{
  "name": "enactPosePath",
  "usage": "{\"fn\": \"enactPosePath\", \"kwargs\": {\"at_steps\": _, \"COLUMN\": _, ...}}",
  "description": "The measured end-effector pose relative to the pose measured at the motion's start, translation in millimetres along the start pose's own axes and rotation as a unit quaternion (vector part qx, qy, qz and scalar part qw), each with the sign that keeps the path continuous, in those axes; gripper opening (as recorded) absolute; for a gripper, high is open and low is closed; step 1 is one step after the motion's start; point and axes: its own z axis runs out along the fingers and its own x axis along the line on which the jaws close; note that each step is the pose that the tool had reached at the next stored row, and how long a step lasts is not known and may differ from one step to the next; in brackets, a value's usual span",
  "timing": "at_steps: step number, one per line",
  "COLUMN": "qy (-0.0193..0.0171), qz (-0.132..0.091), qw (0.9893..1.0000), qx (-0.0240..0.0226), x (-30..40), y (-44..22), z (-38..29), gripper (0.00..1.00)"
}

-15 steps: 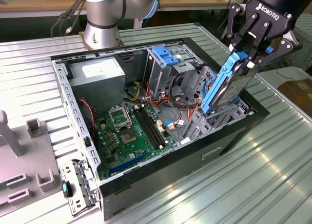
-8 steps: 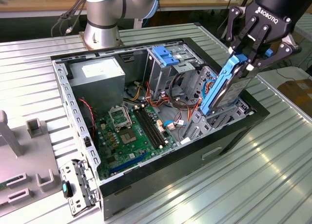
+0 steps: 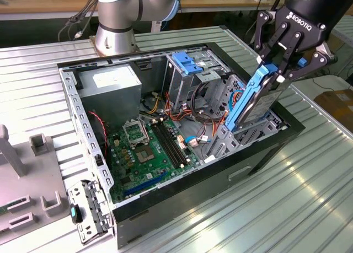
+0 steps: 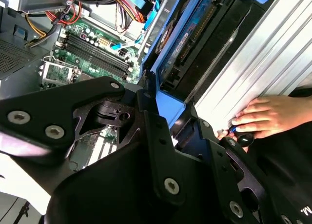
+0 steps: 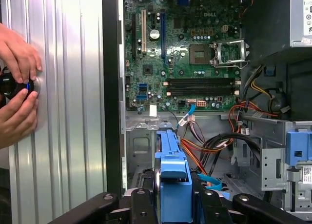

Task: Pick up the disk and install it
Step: 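Insert the disk into the insertion slot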

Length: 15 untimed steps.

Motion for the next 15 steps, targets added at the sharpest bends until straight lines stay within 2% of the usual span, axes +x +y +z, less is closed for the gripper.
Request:
{"fn": "enactPosePath", "kwargs": {"at_steps": 1, "qy": -0.0003, "qz": 0.0, "qw": 1.0, "qx": 0.0001, "x": 0.0, "y": 0.0, "z": 0.0, "gripper": 0.37}}
{"fn": "enactPosePath", "kwargs": {"at_steps": 3, "qy": -0.0048, "qz": 0.0, "qw": 1.0, "qx": 0.0036, "x": 0.1, "y": 0.7, "z": 0.2, "gripper": 0.37}}
{"fn": "enactPosePath", "kwargs": {"at_steps": 4, "qy": -0.0098, "qz": 0.0, "qw": 0.9999, "qx": 0.0113, "x": 0.0, "y": 1.8, "z": -0.1, "gripper": 0.37}}
{"fn": "enactPosePath", "kwargs": {"at_steps": 7, "qy": -0.0103, "qz": 0.0, "qw": 0.9998, "qx": 0.0147, "x": 0.2, "y": 2.0, "z": 0.0, "gripper": 0.37}}
{"fn": "enactPosePath", "kwargs": {"at_steps": 8, "qy": -0.0103, "qz": 0.0, "qw": 0.9998, "qx": 0.0141, "x": 0.2, "y": 1.8, "z": 0.0, "gripper": 0.37}}
{"fn": "enactPosePath", "kwargs": {"at_steps": 11, "qy": -0.0101, "qz": 0.0, "qw": 0.9999, "qx": 0.0055, "x": 0.1, "y": -1.4, "z": 0.0, "gripper": 0.37}}
{"fn": "enactPosePath", "kwargs": {"at_steps": 15, "qy": -0.0101, "qz": 0.0, "qw": 0.9999, "qx": 0.0053, "x": 0.1, "y": -2.5, "z": 0.0, "gripper": 0.37}}
